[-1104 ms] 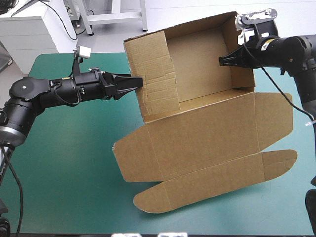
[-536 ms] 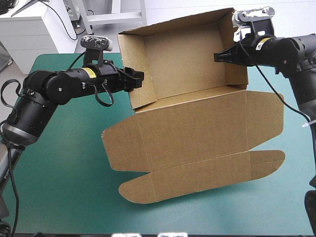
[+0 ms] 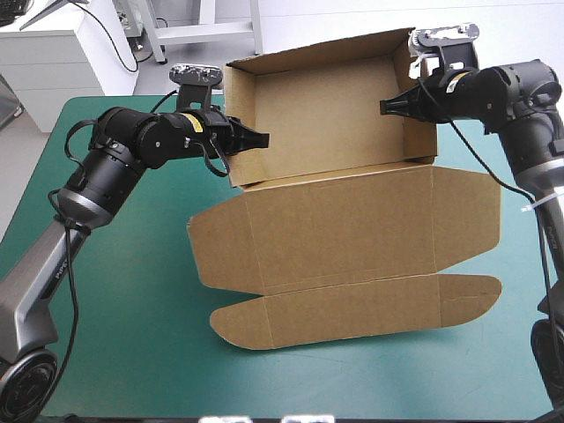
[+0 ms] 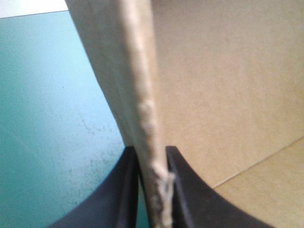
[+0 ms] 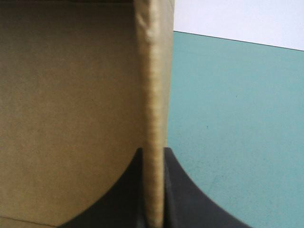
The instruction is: Fold the box
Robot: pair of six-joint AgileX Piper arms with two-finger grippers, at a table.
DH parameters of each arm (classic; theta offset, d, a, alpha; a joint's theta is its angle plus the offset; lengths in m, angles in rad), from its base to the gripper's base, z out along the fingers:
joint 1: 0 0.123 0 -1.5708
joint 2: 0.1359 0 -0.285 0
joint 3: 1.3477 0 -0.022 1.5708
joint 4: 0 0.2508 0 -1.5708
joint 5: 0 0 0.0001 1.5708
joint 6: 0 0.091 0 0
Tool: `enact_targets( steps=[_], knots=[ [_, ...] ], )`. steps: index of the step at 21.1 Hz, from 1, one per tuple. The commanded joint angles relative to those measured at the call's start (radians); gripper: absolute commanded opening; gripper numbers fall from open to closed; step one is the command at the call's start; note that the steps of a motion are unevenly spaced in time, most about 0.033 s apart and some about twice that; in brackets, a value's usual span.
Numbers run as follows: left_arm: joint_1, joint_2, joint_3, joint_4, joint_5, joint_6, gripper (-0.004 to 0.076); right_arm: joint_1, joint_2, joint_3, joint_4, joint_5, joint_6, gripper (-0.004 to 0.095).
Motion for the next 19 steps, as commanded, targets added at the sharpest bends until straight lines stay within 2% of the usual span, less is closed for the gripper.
enact_targets(
  steps=[1,4,6,12,19],
  knots=[
    [-0.015,-0.037,-0.044,-0.069,-0.075,0.026,-0.0006,0.005,-0.020,-0.027,0.061,-0.067,0.001,-0.0015],
    [-0.015,-0.023,-0.044,-0.067,-0.087,0.026,-0.0008,0.005,0.003,-0.027,0.070,-0.052,0.001,-0.0015],
    [-0.015,0.006,-0.044,-0.050,-0.072,0.026,-0.0008,0.011,0.034,-0.027,0.070,0.004,-0.020,-0.0015],
    [-0.015,0.143,-0.044,-0.025,0.093,0.026,-0.0008,0.013,0.154,-0.027,0.081,0.175,-0.037,-0.0015],
    [-0.015,0.212,-0.046,0.016,0.182,0.024,-0.0008,0.013,0.240,-0.025,0.140,0.209,-0.022,-0.0015]
  ],
)
